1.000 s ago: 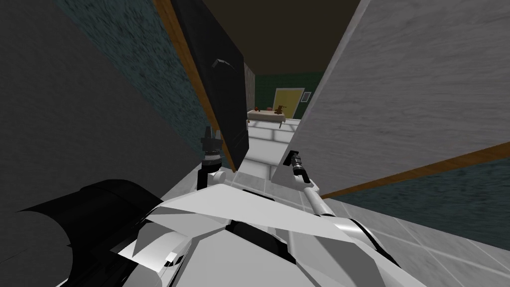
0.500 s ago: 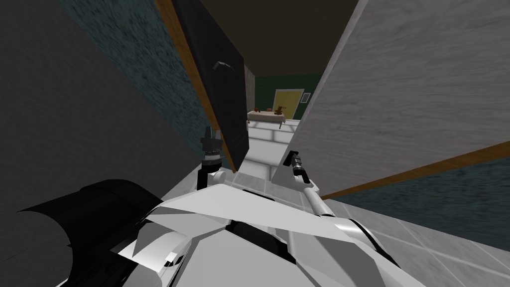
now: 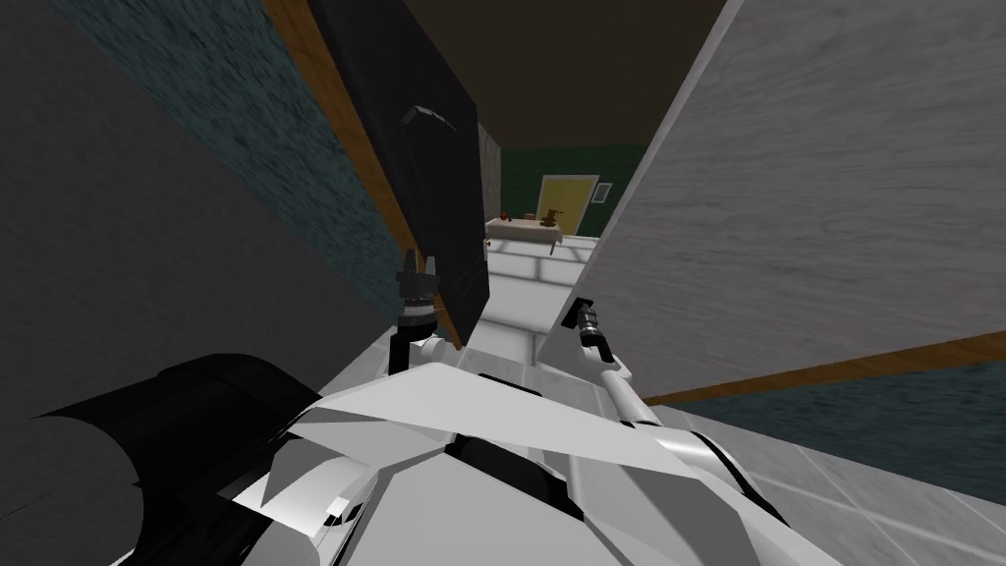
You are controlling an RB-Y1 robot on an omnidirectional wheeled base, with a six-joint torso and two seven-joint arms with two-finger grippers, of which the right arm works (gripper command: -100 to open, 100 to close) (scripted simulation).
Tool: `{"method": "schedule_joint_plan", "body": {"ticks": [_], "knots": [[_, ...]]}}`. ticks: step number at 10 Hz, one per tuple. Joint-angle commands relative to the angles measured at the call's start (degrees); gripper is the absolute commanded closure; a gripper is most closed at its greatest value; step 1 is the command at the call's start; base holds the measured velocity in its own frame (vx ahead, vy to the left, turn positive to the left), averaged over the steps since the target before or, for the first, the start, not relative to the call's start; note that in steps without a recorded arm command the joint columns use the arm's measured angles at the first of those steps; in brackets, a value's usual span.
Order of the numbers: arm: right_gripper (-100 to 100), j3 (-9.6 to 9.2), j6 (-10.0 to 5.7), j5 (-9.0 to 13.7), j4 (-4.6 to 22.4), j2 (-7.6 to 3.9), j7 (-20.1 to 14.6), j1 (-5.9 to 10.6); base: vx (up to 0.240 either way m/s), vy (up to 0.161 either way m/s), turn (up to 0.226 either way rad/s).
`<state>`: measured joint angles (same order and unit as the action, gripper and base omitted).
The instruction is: Push the door open
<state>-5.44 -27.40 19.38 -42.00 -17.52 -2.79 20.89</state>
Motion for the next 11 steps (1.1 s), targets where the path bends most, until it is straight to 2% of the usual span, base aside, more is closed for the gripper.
{"method": "schedule_joint_plan", "body": {"ticks": [1,4,6,8,11], "knots": [[100,1.46,0.28,0.2,-0.3,-0.49,0.7,-0.05,0.18,0.086,-0.067],[100,3.6,0.11,0.6,0.6,-0.68,1.6,0.11,0.185,0.076,-0.064],[100,4.38,0.05,0.7,1.0,-0.75,1.9,0.16,0.163,0.049,-0.054],[100,6.39,-0.11,1.0,1.9,-0.94,2.8,0.3,0.177,0.089,-0.067],[100,8.42,-0.27,1.3,2.8,-1.12,3.6,0.45,0.168,0.076,-0.077]]}}
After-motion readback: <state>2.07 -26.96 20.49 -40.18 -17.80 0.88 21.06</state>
